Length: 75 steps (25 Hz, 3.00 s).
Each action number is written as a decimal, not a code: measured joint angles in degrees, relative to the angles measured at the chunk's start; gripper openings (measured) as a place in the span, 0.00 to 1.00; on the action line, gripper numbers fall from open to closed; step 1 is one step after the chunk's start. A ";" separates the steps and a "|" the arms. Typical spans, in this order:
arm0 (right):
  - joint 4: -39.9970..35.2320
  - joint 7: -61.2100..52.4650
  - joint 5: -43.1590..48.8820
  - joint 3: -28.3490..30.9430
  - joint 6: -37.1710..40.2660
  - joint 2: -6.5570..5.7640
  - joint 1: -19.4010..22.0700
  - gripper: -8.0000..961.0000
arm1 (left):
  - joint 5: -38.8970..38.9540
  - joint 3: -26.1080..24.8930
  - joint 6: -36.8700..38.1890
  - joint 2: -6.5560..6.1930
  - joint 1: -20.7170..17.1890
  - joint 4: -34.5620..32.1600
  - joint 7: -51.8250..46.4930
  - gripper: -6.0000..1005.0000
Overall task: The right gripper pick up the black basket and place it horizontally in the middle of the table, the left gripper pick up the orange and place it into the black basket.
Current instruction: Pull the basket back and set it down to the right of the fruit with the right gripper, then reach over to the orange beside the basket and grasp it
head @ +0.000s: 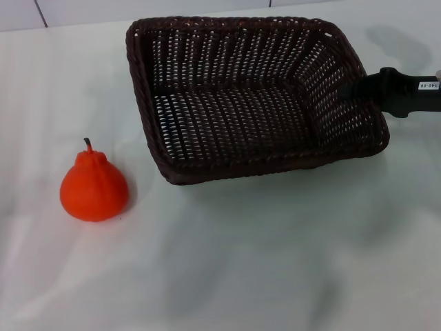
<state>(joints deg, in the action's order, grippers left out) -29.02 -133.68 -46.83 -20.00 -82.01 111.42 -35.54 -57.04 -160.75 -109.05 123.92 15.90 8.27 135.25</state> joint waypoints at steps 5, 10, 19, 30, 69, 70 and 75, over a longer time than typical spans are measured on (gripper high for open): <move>0.07 -1.58 0.07 -0.03 0.61 0.30 0.02 0.32 | 0.00 0.01 -0.01 0.00 0.01 -0.01 0.00 0.90; 0.17 -1.69 0.08 -0.11 0.76 0.46 -0.03 0.35 | -0.20 0.40 0.44 -0.01 0.10 -0.01 0.00 0.90; -0.22 -2.95 -0.32 0.50 -1.70 -0.88 0.67 0.78 | -0.91 8.96 3.72 -0.36 -2.83 4.30 0.02 0.90; -0.36 -2.44 -2.76 4.89 2.47 -2.97 0.69 0.78 | -14.73 29.51 26.24 -3.45 -6.12 13.10 0.04 0.88; 0.07 0.06 -6.48 4.52 4.96 -2.05 -0.57 0.77 | -26.61 9.46 4.92 -3.45 -1.90 14.23 -6.46 0.09; 0.10 0.37 -6.54 4.55 4.94 -1.91 -0.62 0.77 | -26.64 9.36 4.68 -3.23 -0.82 14.24 -7.21 0.07; 0.14 1.38 -7.17 4.62 4.18 -1.71 -0.68 0.77 | -27.31 10.88 7.45 -1.97 3.11 14.39 -8.04 0.06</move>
<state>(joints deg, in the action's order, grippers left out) -28.88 -132.30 -54.00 -15.38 -77.83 109.70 -36.21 -84.34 -149.87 -101.60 121.95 19.01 22.66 127.21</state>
